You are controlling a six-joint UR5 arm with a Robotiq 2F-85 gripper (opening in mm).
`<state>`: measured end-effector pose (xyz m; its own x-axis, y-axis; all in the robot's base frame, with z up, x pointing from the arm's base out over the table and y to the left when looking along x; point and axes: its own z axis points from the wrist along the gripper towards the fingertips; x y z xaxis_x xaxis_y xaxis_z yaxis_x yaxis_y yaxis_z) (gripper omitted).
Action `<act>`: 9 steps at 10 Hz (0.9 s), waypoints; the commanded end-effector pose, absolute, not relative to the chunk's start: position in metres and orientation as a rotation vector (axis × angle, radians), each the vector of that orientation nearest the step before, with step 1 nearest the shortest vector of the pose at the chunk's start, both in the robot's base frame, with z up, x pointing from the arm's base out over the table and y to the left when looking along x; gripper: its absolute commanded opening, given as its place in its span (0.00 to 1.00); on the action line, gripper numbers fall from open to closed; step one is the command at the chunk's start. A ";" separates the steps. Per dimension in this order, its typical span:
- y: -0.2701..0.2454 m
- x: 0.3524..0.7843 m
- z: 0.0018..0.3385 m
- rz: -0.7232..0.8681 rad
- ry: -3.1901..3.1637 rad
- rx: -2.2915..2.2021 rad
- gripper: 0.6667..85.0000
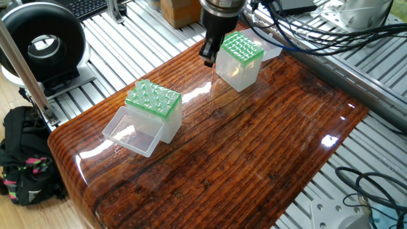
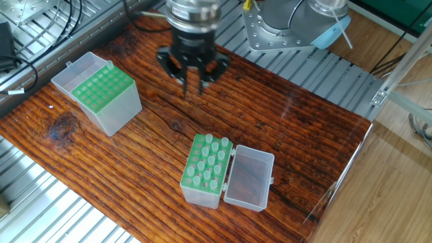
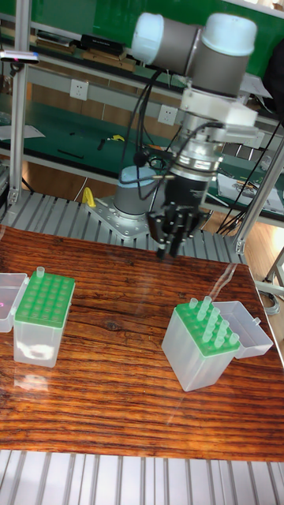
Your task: Transfer all large pipette tips from one holder to another
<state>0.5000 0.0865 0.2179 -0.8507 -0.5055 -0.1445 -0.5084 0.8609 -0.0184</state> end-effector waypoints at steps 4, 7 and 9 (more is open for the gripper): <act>0.179 0.494 0.215 0.057 2.962 -0.420 0.29; 0.194 0.512 0.199 0.085 2.921 -0.364 0.29; 0.197 0.517 0.188 0.091 2.918 -0.331 0.30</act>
<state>0.5100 0.1817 0.2011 -0.9467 -0.2595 -0.1907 -0.2673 0.9635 0.0156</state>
